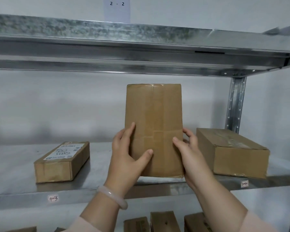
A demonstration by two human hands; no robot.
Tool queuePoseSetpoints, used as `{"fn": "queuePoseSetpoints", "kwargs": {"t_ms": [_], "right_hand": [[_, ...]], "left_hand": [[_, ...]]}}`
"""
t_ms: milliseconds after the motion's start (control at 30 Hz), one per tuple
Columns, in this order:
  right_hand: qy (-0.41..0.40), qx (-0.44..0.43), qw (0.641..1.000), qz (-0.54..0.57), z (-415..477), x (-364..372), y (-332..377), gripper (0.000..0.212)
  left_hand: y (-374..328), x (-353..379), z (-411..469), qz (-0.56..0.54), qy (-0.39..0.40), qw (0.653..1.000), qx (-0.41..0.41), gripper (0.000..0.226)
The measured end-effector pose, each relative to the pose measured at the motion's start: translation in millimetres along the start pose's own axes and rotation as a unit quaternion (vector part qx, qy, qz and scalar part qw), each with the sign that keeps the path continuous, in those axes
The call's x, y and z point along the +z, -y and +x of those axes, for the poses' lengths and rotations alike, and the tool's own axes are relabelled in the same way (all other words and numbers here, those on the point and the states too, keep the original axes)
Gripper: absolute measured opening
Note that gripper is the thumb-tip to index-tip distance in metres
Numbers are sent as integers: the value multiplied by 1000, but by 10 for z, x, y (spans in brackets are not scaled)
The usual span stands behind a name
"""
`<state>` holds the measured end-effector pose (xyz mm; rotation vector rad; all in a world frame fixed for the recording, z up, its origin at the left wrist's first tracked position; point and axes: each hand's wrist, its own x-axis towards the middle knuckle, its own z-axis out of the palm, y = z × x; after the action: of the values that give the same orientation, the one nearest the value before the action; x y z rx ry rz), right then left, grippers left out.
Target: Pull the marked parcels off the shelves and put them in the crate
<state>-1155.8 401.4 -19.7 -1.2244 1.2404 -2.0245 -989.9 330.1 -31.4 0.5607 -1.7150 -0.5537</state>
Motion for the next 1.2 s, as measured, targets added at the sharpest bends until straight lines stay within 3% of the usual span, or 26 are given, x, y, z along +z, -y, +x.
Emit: {"fn": "queuePoseSetpoints", "kwargs": {"t_ms": [133, 300, 400, 500, 667, 733, 867, 1000, 1100, 1200], "right_hand": [[5, -43, 999, -7, -84, -73, 7, 42], [-6, -103, 989, -101, -203, -56, 60, 96], [21, -109, 992, -66, -259, 11, 114, 113], [42, -113, 993, -15, -309, 21, 108, 99], [70, -121, 990, 8, -397, 48, 110, 75], [86, -121, 989, 3, -432, 82, 105, 69], [119, -145, 982, -10, -504, 144, 62, 58], [144, -181, 971, -61, -562, 225, 67, 56], [146, -204, 962, -109, -565, 264, 95, 54], [108, -216, 960, -140, -535, 213, 107, 51]], "left_hand": [[-50, 5, 8, 61, 0, 998, 2, 87], [-190, 34, -8, 57, 50, 995, -67, 101], [-267, 19, 28, 46, 65, 993, -90, 114], [-284, -39, 67, 26, 77, 993, -84, 108], [-243, -37, 19, -42, 39, 998, -7, 61], [-231, -38, 1, -26, -3, 999, 23, 53], [-271, -99, -4, 13, -21, 999, 46, 64], [-296, -135, -35, 83, 48, 994, 59, 110], [-284, -173, -43, 97, 39, 992, 67, 106], [-252, -228, -52, -1, 14, 999, 30, 95]]}}
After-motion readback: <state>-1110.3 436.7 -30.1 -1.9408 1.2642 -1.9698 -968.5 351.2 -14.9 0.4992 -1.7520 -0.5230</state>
